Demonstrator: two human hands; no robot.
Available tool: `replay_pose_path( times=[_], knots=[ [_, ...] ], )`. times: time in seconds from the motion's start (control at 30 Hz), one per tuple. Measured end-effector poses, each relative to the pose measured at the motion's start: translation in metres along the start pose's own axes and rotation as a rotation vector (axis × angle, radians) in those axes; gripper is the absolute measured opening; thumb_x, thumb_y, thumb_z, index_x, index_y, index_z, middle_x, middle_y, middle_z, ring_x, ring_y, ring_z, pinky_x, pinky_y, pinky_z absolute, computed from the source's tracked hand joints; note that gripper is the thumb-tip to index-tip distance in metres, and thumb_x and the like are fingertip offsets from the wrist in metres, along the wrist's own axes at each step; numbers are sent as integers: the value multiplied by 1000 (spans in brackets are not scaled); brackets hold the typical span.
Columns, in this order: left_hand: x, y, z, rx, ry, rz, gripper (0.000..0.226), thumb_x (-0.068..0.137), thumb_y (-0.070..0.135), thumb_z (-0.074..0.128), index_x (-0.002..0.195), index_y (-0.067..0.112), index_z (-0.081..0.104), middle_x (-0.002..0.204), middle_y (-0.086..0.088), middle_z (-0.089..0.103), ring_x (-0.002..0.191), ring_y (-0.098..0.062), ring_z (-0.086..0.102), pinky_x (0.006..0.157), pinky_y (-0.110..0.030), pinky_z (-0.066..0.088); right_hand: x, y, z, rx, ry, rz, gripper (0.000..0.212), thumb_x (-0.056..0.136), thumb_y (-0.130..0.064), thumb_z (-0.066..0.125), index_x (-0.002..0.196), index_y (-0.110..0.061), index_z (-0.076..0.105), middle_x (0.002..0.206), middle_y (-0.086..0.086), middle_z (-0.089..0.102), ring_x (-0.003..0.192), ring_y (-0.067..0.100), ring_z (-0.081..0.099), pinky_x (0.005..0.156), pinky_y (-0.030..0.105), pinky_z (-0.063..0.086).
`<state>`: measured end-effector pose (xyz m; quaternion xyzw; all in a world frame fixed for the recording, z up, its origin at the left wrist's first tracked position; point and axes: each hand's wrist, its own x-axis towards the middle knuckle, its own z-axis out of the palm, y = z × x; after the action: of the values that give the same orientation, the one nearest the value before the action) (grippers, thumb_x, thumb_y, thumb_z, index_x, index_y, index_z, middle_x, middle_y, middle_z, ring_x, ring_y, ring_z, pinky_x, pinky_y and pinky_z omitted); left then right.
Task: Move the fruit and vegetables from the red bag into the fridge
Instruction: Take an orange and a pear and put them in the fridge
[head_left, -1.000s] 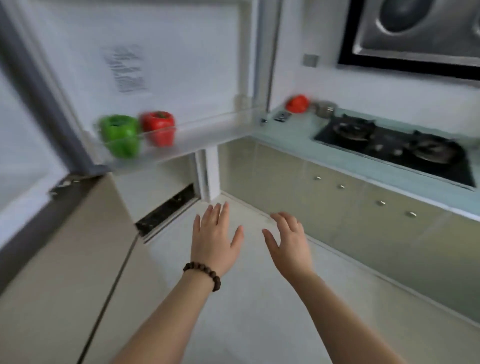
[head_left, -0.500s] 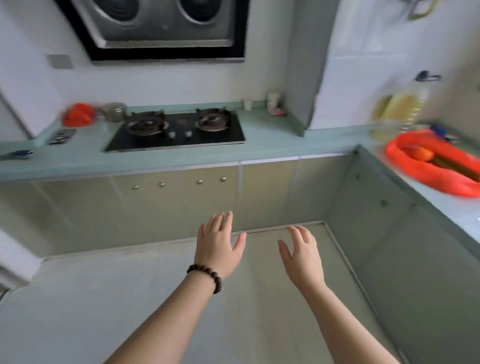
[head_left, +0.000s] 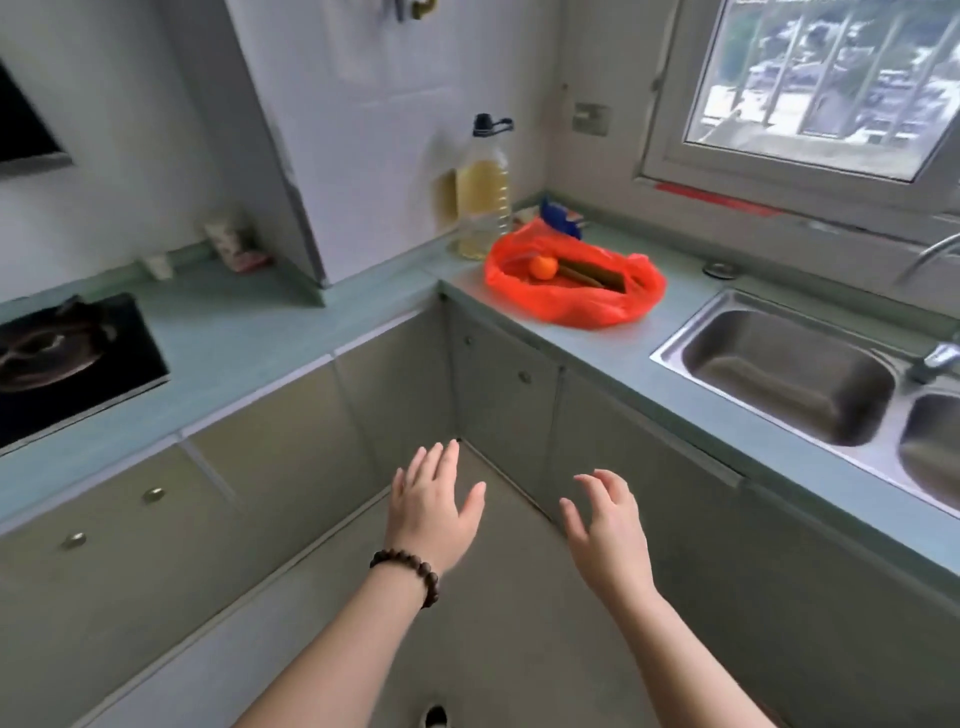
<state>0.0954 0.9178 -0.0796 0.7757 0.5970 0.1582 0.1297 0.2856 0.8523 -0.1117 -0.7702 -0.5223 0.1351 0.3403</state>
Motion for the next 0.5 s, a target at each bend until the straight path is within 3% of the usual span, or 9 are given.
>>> replay_pose_path(
  times=[0.3, 0.5],
  knots=[
    [179, 18, 61, -56, -67, 58, 63, 94, 49, 35, 148, 21, 20, 155, 1, 23, 144, -15, 12, 118, -39, 9, 166, 31, 25, -27, 34, 57, 31, 92, -30, 52, 121, -20, 55, 141, 1, 38, 131, 18, 32, 102, 30, 34],
    [306, 27, 73, -51, -76, 50, 63, 94, 49, 35, 148, 19, 21, 155, -1, 24, 144, -16, 14, 118, -39, 12, 297, 27, 38, -37, -10, 80, 31, 90, -27, 56, 120, -18, 56, 138, 5, 41, 126, 23, 43, 101, 32, 37]
  ],
)
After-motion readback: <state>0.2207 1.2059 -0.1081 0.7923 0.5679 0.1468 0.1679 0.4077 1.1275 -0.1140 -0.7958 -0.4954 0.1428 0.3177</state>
